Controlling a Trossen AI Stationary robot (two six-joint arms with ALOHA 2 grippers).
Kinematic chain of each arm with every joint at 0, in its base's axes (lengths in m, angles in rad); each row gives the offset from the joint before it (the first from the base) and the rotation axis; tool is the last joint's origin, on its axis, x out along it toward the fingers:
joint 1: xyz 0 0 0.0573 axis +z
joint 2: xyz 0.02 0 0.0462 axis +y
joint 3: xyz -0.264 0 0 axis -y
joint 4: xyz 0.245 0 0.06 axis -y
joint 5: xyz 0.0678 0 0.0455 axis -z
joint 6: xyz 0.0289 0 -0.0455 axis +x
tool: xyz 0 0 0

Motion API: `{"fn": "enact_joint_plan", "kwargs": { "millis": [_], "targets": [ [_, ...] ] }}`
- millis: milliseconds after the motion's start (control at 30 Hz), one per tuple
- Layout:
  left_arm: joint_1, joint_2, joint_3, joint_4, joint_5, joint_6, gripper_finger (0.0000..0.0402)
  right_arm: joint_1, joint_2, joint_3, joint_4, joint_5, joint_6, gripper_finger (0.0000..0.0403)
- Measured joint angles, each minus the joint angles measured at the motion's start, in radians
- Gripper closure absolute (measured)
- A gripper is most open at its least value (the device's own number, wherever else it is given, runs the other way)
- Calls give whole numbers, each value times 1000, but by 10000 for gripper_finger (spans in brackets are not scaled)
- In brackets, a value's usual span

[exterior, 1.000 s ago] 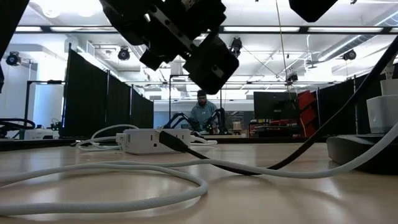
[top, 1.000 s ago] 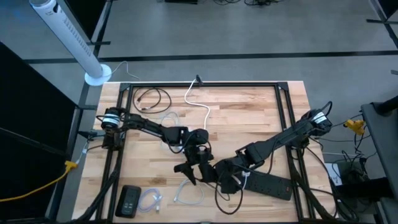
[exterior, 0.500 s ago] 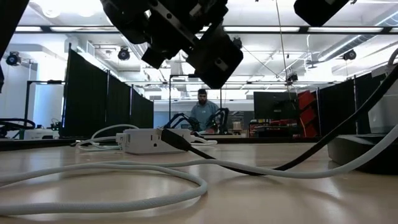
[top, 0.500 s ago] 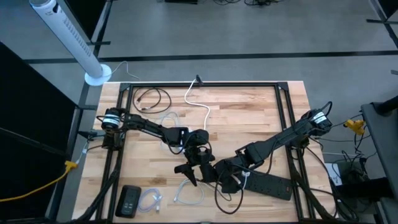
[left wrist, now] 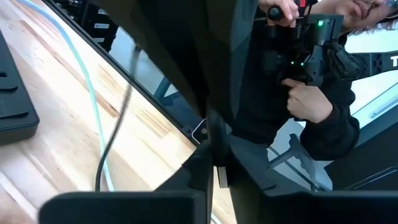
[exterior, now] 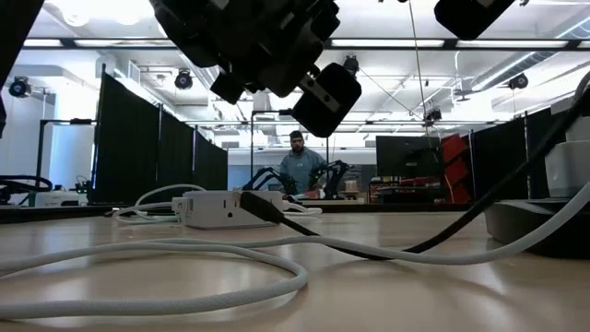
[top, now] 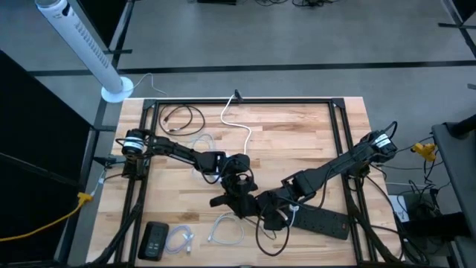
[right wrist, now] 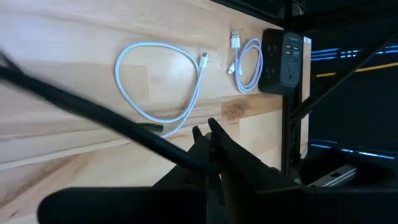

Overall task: Plug in charger cables
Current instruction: Insert the black charger cable into the black outlet

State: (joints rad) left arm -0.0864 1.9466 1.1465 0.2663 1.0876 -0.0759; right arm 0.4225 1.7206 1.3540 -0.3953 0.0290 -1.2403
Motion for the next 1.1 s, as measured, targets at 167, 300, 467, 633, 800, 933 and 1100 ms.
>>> {"fn": "enact_joint_plan", "kwargs": {
  "millis": [167,300,467,633,800,933,1100],
  "targets": [
    [0,1,-1,-1,-25,14,383,3,0,0,-5,-3,63,391],
    [-1,1,-1,-9,-45,42,383,7,0,-1,8,-3,243,391],
    [4,1,-1,-15,-57,71,383,20,-1,-2,16,7,371,386],
    [13,-1,-1,-22,-102,76,383,43,-3,-4,30,47,486,326],
    [18,-1,-2,-25,-193,86,383,62,-10,-4,27,162,717,267],
    [23,-13,-2,-64,-293,128,383,91,-31,-4,8,236,991,243],
    [24,-56,-3,-85,-518,177,384,110,-49,-4,2,333,1318,245]
  ]
}}
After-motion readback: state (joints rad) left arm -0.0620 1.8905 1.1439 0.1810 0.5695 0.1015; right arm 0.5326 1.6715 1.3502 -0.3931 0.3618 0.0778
